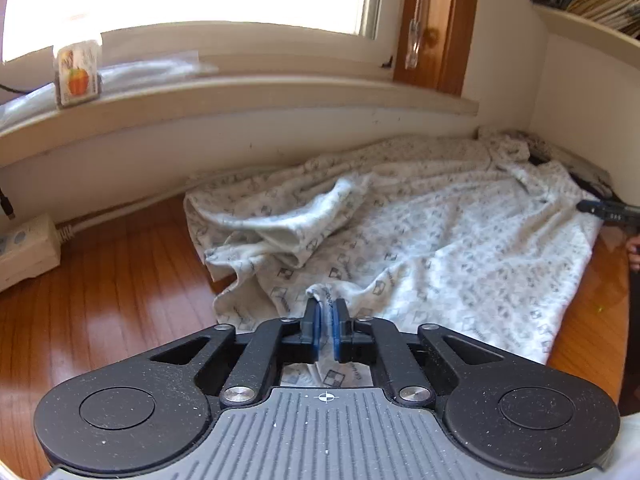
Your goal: Fold clothes
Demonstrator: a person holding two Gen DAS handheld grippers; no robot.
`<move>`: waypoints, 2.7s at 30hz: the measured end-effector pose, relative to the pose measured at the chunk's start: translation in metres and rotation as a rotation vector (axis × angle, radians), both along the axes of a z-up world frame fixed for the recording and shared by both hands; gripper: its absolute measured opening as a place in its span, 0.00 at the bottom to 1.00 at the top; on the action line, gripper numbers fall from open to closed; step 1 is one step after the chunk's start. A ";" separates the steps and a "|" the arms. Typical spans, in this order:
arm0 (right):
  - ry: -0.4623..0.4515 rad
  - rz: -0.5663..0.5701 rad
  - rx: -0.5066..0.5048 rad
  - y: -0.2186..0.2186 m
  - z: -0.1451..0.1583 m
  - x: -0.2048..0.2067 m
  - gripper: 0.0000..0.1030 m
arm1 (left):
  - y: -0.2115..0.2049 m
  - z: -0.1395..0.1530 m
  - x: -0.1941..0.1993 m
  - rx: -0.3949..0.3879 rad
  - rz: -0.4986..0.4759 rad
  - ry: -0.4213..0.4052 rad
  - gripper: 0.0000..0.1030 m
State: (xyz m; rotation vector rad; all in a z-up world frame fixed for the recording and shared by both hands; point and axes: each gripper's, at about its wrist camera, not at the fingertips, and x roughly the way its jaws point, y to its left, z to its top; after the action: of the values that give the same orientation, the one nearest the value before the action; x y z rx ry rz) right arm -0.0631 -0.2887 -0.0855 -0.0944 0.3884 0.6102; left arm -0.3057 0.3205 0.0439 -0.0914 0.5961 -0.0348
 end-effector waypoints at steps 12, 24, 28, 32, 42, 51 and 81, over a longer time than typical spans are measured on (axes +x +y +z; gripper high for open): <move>-0.081 0.007 -0.101 0.017 0.007 -0.012 0.50 | 0.010 0.007 -0.021 -0.032 0.159 0.030 0.19; 0.005 -0.031 -0.093 -0.005 0.008 0.017 0.52 | -0.057 0.020 0.025 0.101 -0.025 -0.023 0.64; 0.024 -0.109 -0.060 -0.012 0.015 0.019 0.51 | -0.082 0.022 0.072 0.132 -0.139 -0.063 0.68; 0.049 -0.160 0.088 -0.037 0.020 -0.007 0.51 | -0.099 0.015 0.116 0.096 -0.198 -0.081 0.70; 0.192 -0.186 0.177 -0.046 0.014 -0.020 0.53 | -0.100 -0.009 0.141 0.028 -0.233 -0.019 0.73; 0.147 -0.209 0.110 -0.035 0.009 0.014 0.08 | -0.103 -0.012 0.126 0.026 -0.267 0.035 0.77; 0.013 0.042 0.012 0.031 -0.001 -0.043 0.70 | -0.114 -0.017 0.110 0.062 -0.296 0.077 0.95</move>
State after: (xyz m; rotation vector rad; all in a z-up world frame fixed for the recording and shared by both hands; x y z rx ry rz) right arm -0.1060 -0.2582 -0.0862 -0.0869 0.3964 0.6551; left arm -0.1957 0.2065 0.0273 0.0561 0.6836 -0.3005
